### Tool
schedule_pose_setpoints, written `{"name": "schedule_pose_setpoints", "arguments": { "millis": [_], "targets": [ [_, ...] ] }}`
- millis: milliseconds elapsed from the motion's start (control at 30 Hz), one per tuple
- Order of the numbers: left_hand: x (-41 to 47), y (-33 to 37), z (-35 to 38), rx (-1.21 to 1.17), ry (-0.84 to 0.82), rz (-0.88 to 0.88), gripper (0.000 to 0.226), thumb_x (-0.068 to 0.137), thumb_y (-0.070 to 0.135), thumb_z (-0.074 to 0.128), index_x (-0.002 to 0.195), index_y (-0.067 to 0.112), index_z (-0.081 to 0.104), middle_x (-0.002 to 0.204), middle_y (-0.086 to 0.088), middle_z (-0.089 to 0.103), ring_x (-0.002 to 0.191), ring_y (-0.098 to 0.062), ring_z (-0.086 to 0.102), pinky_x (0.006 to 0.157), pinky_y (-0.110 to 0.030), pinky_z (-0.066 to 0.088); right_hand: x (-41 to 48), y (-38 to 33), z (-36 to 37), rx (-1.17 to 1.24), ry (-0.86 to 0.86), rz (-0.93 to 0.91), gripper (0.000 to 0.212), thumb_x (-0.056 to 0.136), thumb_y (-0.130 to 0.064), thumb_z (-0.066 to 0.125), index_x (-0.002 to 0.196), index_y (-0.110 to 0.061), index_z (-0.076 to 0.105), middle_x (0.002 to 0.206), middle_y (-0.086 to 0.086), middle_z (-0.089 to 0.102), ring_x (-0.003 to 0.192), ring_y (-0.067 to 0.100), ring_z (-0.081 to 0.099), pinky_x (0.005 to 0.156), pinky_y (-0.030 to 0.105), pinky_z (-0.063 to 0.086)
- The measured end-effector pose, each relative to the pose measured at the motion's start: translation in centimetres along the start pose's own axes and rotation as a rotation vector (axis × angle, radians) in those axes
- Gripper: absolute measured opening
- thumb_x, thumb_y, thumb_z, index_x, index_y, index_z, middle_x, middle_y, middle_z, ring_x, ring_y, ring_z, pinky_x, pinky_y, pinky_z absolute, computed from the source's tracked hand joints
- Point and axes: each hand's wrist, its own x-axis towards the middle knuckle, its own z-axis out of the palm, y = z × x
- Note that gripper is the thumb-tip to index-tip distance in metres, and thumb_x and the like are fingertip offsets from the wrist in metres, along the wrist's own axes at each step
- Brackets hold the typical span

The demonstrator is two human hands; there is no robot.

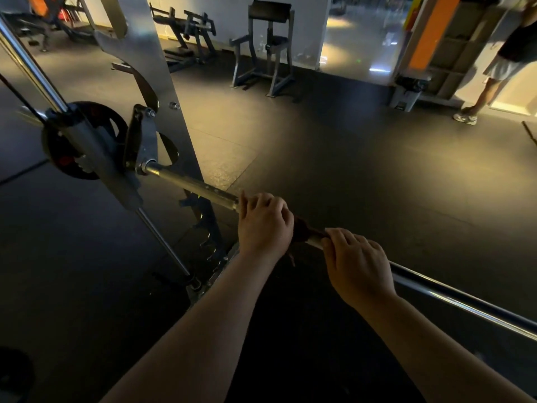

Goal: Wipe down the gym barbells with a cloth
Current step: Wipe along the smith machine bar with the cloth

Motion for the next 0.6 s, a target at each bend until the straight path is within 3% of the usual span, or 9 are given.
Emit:
{"name": "schedule_pose_setpoints", "arguments": {
  "millis": [67, 167, 267, 367, 467, 600],
  "targets": [
    [-0.5, 1.6, 0.0, -0.030, -0.046, -0.013, 0.028, 0.100, 0.041, 0.041, 0.108, 0.024, 0.062, 0.122, 0.003, 0.057, 0.135, -0.023, 0.040, 0.127, -0.050, 0.007, -0.1, 0.1, 0.0, -0.011, -0.004, -0.012, 0.050, 0.101, -0.046, 0.027, 0.137, -0.026, 0.055, 0.131, -0.006, 0.065, 0.115, 0.013, 0.064, 0.100, 0.034, 0.047],
    [-1.9, 2.4, 0.6, -0.089, -0.073, 0.110, 0.035, 0.100, 0.046, 0.035, 0.109, 0.024, 0.062, 0.122, 0.003, 0.056, 0.137, -0.023, 0.038, 0.124, -0.050, 0.018, 0.1, 0.4, 0.0, 0.000, -0.029, -0.025, 0.049, 0.101, -0.046, 0.030, 0.141, -0.028, 0.051, 0.139, -0.006, 0.060, 0.124, 0.013, 0.059, 0.106, 0.035, 0.044],
    [-3.1, 1.3, 1.3, -0.095, -0.036, 0.236, 0.036, 0.104, 0.045, 0.037, 0.120, 0.024, 0.062, 0.132, 0.002, 0.054, 0.146, -0.028, 0.032, 0.125, -0.054, 0.018, 0.2, 0.3, 0.0, -0.021, -0.033, -0.038, 0.047, 0.102, -0.045, 0.032, 0.141, -0.028, 0.050, 0.140, -0.006, 0.059, 0.124, 0.013, 0.059, 0.105, 0.035, 0.044],
    [-2.3, -0.8, 0.7, -0.011, -0.033, 0.349, 0.034, 0.105, 0.040, 0.037, 0.121, 0.024, 0.062, 0.129, 0.000, 0.057, 0.137, -0.027, 0.043, 0.121, -0.056, 0.026, 0.2, 0.2, -0.1, -0.021, -0.017, -0.037, 0.049, 0.102, -0.047, 0.025, 0.138, -0.028, 0.051, 0.136, -0.007, 0.061, 0.118, 0.013, 0.061, 0.101, 0.034, 0.046],
    [-0.4, -2.0, -0.3, -0.037, -0.006, 0.154, 0.027, 0.103, 0.036, 0.038, 0.108, 0.025, 0.062, 0.122, 0.002, 0.059, 0.128, -0.022, 0.050, 0.123, -0.054, 0.022, 0.1, 0.4, -0.3, 0.006, 0.000, -0.053, 0.047, 0.103, -0.046, 0.025, 0.137, -0.028, 0.052, 0.131, -0.008, 0.063, 0.111, 0.011, 0.063, 0.096, 0.031, 0.047],
    [-0.1, 0.5, 0.2, -0.078, -0.099, -0.092, 0.034, 0.103, 0.044, 0.036, 0.108, 0.022, 0.062, 0.129, 0.000, 0.052, 0.140, -0.026, 0.037, 0.125, -0.051, 0.018, 0.1, 0.6, -0.5, 0.009, -0.003, -0.071, 0.044, 0.105, -0.045, 0.027, 0.138, -0.028, 0.050, 0.131, -0.009, 0.062, 0.111, 0.009, 0.062, 0.094, 0.029, 0.047]
  ]
}}
